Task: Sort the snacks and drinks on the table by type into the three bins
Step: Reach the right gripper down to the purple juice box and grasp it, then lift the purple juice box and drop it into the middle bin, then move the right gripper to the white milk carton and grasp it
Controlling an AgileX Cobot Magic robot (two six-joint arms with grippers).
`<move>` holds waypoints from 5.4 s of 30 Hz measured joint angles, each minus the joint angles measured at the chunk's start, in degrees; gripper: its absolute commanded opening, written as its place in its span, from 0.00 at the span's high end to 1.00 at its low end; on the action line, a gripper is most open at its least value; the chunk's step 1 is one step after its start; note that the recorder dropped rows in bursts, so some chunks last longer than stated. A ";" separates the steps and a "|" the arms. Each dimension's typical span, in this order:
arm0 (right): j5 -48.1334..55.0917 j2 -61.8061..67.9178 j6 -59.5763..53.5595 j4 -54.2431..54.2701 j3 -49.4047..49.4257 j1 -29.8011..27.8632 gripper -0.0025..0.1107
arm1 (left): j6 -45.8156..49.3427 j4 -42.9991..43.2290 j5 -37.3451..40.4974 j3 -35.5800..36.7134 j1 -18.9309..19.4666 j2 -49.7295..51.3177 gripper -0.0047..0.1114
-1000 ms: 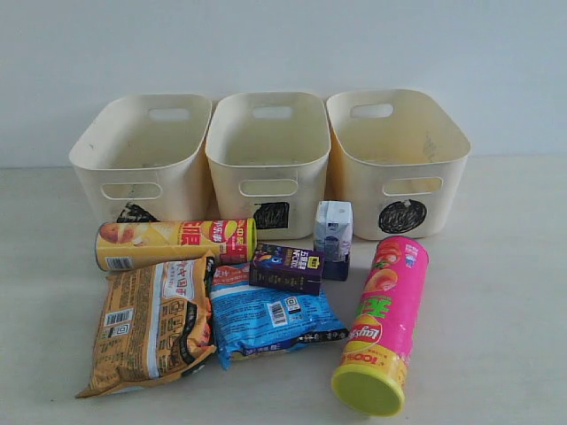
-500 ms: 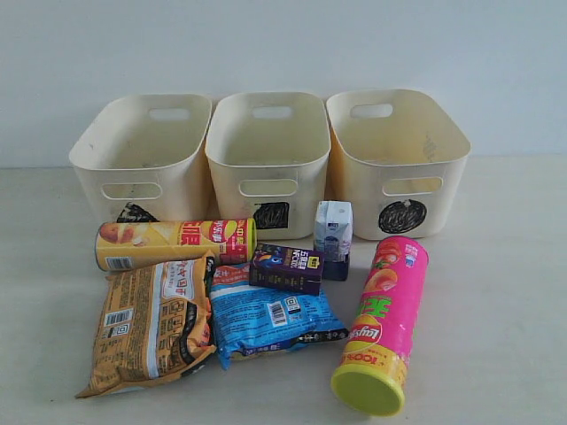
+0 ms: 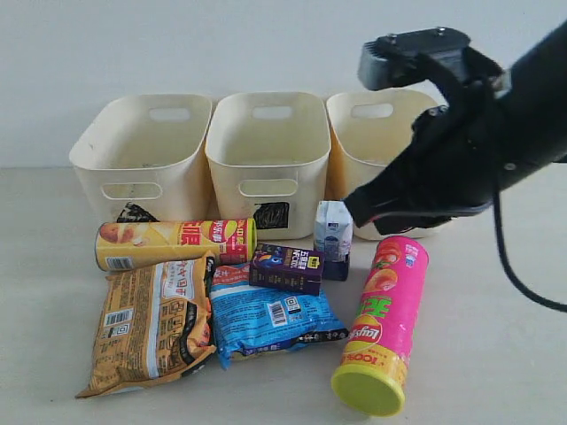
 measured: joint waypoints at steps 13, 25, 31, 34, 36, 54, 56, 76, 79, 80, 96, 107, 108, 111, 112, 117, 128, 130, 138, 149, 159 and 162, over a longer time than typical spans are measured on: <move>11.84 26.18 -14.98 8.79 -25.72 0.33 0.89 | 0.00 0.00 0.00 0.00 0.00 0.00 0.92; 17.65 40.42 -22.32 7.26 -39.79 0.33 0.31 | 0.00 0.00 0.00 0.00 0.00 0.00 0.92; 18.30 44.62 -24.84 7.05 -43.58 0.33 0.31 | 0.00 0.00 0.00 0.00 0.00 0.00 0.92; 18.30 46.77 -25.36 6.47 -45.57 0.33 0.31 | 0.00 0.00 0.00 0.00 0.00 0.00 0.92; 18.30 48.20 -25.46 5.90 -46.68 0.33 0.31 | 0.00 0.00 0.00 0.00 0.00 0.00 0.92; 17.21 53.34 -26.41 5.02 -47.53 0.33 0.44 | 0.00 0.00 0.00 0.00 0.00 0.00 0.92; 17.45 53.34 -26.53 4.94 -47.53 0.33 0.53 | 0.00 0.00 0.00 0.00 0.00 0.00 0.92; 22.96 53.11 -27.42 10.53 -54.34 0.33 0.98 | 0.00 0.00 0.00 0.00 0.00 0.00 0.92; 23.06 51.14 -27.72 10.89 -54.34 0.33 0.98 | 0.00 0.00 0.00 0.00 0.00 0.00 0.92; 23.11 50.12 -27.91 10.89 -54.44 0.33 0.98 | 0.00 0.00 0.00 0.00 0.00 0.00 0.92; 15.01 39.47 -28.80 8.18 -54.48 0.33 0.98 | 0.00 0.00 0.00 0.00 0.00 0.00 0.92; -6.52 41.26 -27.81 4.52 -54.53 0.33 0.98 | 0.00 0.00 0.00 0.00 0.00 0.00 0.92; -7.21 41.55 -27.81 4.52 -54.53 0.33 0.98 | 0.00 0.00 0.00 0.00 0.00 0.00 0.92; -9.17 42.46 -27.81 4.27 -54.53 0.33 0.98 | 0.00 0.00 0.00 0.00 0.00 0.00 0.92; -9.63 42.71 -27.81 4.15 -54.53 0.33 0.98 | 0.00 0.00 0.00 0.00 0.00 0.00 0.92; -14.63 43.30 -26.69 3.93 -54.53 0.33 0.98 | 0.00 0.00 0.00 0.00 0.00 0.00 0.92; -16.97 43.35 -22.64 3.18 -54.53 0.33 0.98 | 0.00 0.00 0.00 0.00 0.00 0.00 0.92; -16.74 43.43 -21.39 2.09 -54.01 0.33 0.98 | 0.00 0.00 0.00 0.00 0.00 0.00 0.92; -15.41 46.75 -6.87 -3.80 -52.91 -1.78 0.33 | 0.00 0.00 0.00 0.00 0.00 0.00 0.92; -11.88 45.77 -3.91 -3.64 -52.91 -1.78 0.32 | 0.00 0.00 0.00 0.00 0.00 0.00 0.92; 5.15 39.94 -3.33 -3.80 -52.91 -1.78 0.90 | 0.00 0.00 0.00 0.00 0.00 0.00 0.92; 12.20 39.09 -3.05 -3.69 -52.91 -1.78 0.98 | 0.00 0.00 0.00 0.00 0.00 0.00 0.92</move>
